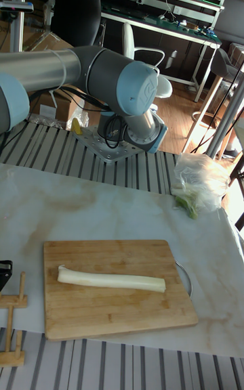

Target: Chop the scallions

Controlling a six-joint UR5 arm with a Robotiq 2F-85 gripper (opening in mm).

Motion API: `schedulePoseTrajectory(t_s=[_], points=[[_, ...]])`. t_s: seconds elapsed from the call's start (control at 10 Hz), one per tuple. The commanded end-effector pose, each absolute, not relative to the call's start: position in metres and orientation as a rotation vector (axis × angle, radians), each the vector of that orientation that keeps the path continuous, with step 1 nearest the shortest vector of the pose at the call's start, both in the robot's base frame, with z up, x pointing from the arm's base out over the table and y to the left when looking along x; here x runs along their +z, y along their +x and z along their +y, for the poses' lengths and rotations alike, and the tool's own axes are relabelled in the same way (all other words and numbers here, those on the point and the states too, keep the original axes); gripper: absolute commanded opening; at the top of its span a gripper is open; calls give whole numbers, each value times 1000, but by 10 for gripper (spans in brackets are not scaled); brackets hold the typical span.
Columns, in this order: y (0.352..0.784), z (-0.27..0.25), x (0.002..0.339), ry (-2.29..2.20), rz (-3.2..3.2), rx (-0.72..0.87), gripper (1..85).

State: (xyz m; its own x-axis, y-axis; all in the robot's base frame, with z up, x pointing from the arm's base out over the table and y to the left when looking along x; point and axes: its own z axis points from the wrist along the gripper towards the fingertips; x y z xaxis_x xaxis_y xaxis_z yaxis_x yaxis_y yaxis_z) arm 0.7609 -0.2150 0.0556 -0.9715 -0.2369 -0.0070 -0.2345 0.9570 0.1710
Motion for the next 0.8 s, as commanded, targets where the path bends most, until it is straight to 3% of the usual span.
schedulePoseTrajectory(t_s=[0.0, 0.7], points=[[759, -214, 57, 394, -3085, -282, 280], [755, -216, 55, 401, -3068, -277, 273]])
